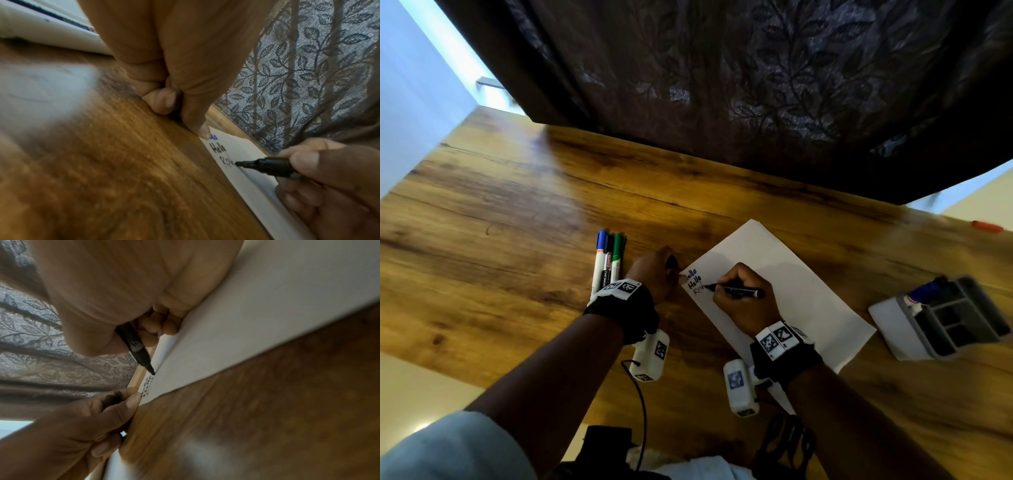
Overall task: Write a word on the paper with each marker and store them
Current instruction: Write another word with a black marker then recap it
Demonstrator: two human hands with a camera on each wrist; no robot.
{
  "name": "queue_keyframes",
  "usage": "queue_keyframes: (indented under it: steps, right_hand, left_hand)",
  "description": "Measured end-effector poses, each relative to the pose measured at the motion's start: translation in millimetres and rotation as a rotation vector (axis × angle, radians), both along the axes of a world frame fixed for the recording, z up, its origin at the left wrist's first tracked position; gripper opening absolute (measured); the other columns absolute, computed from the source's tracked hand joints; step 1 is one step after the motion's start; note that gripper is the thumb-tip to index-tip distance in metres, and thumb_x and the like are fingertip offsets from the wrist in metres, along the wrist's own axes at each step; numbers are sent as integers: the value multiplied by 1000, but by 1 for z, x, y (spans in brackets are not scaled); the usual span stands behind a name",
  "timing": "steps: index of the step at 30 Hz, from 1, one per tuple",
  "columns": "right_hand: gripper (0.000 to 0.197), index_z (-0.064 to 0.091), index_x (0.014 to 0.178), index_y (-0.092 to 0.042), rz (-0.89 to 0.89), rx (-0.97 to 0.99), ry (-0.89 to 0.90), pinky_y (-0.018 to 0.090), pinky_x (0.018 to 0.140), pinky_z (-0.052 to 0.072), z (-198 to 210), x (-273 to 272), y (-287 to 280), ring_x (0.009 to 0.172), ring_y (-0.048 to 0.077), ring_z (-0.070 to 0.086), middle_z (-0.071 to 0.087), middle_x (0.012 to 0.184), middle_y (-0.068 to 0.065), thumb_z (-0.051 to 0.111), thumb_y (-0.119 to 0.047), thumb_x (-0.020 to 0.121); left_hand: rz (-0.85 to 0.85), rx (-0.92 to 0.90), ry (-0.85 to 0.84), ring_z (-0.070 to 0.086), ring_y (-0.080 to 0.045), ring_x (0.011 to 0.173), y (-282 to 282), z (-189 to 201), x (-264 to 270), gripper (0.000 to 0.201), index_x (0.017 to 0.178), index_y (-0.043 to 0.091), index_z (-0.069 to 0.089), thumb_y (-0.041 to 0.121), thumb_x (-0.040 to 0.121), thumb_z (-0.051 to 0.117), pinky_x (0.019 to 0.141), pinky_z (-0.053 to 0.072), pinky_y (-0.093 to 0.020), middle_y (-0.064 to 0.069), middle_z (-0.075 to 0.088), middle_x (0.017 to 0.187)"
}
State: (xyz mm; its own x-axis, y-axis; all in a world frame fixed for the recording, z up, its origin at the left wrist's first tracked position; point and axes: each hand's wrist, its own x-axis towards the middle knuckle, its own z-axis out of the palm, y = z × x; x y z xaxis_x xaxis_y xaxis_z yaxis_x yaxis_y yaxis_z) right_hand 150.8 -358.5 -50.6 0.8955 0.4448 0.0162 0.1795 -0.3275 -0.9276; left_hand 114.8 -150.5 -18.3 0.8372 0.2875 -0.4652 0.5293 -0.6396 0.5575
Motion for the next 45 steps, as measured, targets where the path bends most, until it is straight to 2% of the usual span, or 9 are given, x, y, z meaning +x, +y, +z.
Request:
queue_keyframes:
  steps: [5, 10, 21, 24, 33, 37, 41, 43, 45]
  right_hand:
    - [16, 62, 86, -3, -25, -6, -13, 12, 62, 52, -1, 1, 1, 72, -2, 66, 67, 76, -3, 76, -5, 79]
    - [15, 62, 87, -3, -17, 1, -9, 8, 63, 50, 0, 0, 2, 73, -8, 65, 65, 77, -10, 76, -4, 80]
    - [16, 61, 85, 2, -33, -13, -10, 6, 62, 47, 0, 0, 2, 71, -9, 64, 65, 76, -4, 76, -1, 79]
    - [15, 62, 86, -1, -50, -24, -26, 4, 62, 46, 1, 0, 3, 72, -11, 63, 64, 76, -8, 76, -4, 81]
    - [15, 61, 86, -2, -69, -53, -30, 2, 61, 44, 2, -1, 4, 72, -13, 61, 62, 75, -7, 75, -4, 80]
    - [18, 60, 84, -1, -90, -60, -6, 5, 60, 46, 2, 0, 4, 71, -9, 63, 65, 76, -1, 77, -3, 77]
    - [14, 62, 86, -11, -124, -39, 73, 9, 63, 50, 9, 2, 4, 72, -7, 64, 66, 77, -7, 74, -7, 81]
    - [13, 62, 90, -18, -175, -7, 158, 20, 70, 55, 16, 6, 1, 78, 2, 67, 69, 84, -4, 73, -15, 84]
    - [13, 63, 92, -21, -202, 35, 212, 32, 76, 58, 27, 9, -3, 82, 18, 69, 71, 89, 3, 73, -21, 85]
  left_hand:
    - [-8, 16, -6, 65, -18, 90, 0, 1, 0, 25, 102, 22, 56, 29, 83, 72, 78, 59, -37, 1, 65, 101]
    - [-4, 0, 3, 65, -17, 90, 1, 0, 0, 24, 99, 24, 56, 29, 83, 72, 78, 60, -39, 2, 66, 101]
    - [-18, 25, -7, 65, -18, 90, 0, -1, 1, 23, 100, 22, 57, 29, 83, 72, 79, 59, -39, 1, 67, 100]
    - [-13, 19, -11, 65, -17, 89, 0, 0, 1, 24, 102, 21, 58, 28, 84, 71, 79, 58, -37, 1, 67, 99]
    - [-19, 28, -13, 64, -19, 93, 0, 0, 0, 24, 100, 22, 57, 29, 83, 72, 82, 57, -39, 1, 66, 101]
    - [-11, 10, -21, 64, -18, 91, -1, -1, -1, 22, 97, 24, 55, 28, 83, 72, 79, 59, -38, 2, 65, 101]
    - [-12, 6, -20, 65, -17, 89, 0, 0, -2, 21, 97, 24, 55, 28, 84, 71, 75, 60, -35, 2, 65, 101]
    - [-22, 3, -14, 64, -16, 89, 0, 2, -2, 20, 97, 24, 55, 28, 84, 70, 74, 60, -34, 2, 65, 102]
    - [-46, 4, -4, 64, -17, 92, 0, 4, -2, 21, 100, 23, 55, 28, 85, 69, 76, 59, -34, 1, 65, 105]
